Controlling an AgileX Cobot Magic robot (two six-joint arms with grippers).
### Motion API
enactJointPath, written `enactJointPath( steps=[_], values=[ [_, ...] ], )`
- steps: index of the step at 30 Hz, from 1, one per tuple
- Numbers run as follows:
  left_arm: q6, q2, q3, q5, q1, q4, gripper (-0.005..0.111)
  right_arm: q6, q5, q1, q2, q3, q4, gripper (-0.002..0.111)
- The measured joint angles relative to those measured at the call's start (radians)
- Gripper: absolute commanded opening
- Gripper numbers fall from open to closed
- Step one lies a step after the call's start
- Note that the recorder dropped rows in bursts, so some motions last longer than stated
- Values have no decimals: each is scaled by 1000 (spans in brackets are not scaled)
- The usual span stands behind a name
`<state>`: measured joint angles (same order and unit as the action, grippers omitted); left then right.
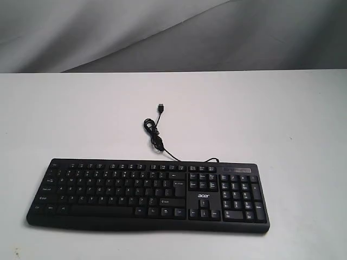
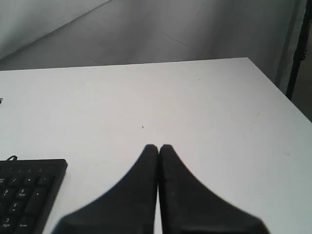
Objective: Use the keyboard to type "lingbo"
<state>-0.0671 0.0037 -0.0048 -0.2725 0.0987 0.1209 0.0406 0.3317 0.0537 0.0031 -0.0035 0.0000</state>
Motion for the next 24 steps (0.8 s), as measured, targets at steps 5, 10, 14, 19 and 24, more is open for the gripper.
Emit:
enactJointPath(
  steps=[5,10,14,19,24],
  values=[
    [0,0,0,0,0,0,1,-4,-78,0,0,0,-9,0],
    [0,0,0,0,0,0,1,-7,-341,0,0,0,-9,0],
    [0,0,0,0,0,0,1,-74,-514,0,0,0,-9,0],
    [0,0,0,0,0,0,1,-187,-865,0,-3,0,-9,0],
    [0,0,0,0,0,0,1,-171,-1151,0,-2,0,-12,0]
  ],
)
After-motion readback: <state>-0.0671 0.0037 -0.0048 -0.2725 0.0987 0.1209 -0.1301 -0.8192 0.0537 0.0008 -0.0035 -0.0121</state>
